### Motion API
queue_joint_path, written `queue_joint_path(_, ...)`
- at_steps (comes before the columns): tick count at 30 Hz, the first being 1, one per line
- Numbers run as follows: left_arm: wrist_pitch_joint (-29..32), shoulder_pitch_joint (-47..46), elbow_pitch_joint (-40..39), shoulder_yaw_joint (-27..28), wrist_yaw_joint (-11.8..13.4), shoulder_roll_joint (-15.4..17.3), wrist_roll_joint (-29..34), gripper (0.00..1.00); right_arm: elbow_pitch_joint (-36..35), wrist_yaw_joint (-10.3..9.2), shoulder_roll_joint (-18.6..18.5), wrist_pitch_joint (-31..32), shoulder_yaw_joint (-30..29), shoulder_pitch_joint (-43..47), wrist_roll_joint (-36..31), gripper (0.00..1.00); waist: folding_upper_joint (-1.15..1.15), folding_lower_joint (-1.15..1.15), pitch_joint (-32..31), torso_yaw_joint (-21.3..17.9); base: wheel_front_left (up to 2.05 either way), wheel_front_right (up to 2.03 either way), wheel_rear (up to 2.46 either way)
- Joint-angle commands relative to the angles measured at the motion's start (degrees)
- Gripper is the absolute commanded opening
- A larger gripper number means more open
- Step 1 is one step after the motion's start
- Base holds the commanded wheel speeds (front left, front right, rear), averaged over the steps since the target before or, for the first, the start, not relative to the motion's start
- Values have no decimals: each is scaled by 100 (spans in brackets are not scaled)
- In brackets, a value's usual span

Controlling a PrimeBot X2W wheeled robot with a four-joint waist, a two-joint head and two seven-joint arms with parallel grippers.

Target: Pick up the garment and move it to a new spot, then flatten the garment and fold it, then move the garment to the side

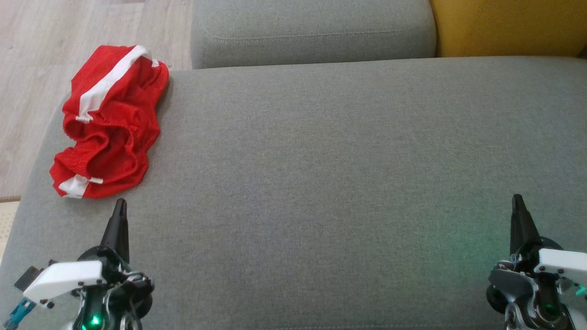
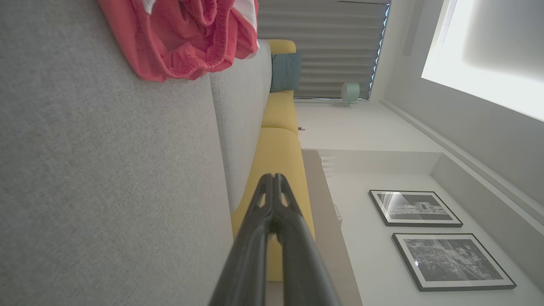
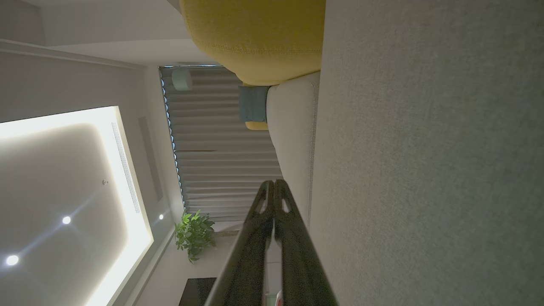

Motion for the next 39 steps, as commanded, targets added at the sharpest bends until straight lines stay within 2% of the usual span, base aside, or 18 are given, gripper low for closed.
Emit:
queue_joint_path(1,43,-304,-200,200,-42,53,65,0,-217,-5,-29,31,119,-312,42,0,0,0,0,0,0,0,0)
queue_joint_path(39,43,-304,-200,200,-42,53,65,0,-217,-5,-29,31,119,-312,43,0,0,0,0,0,0,0,0)
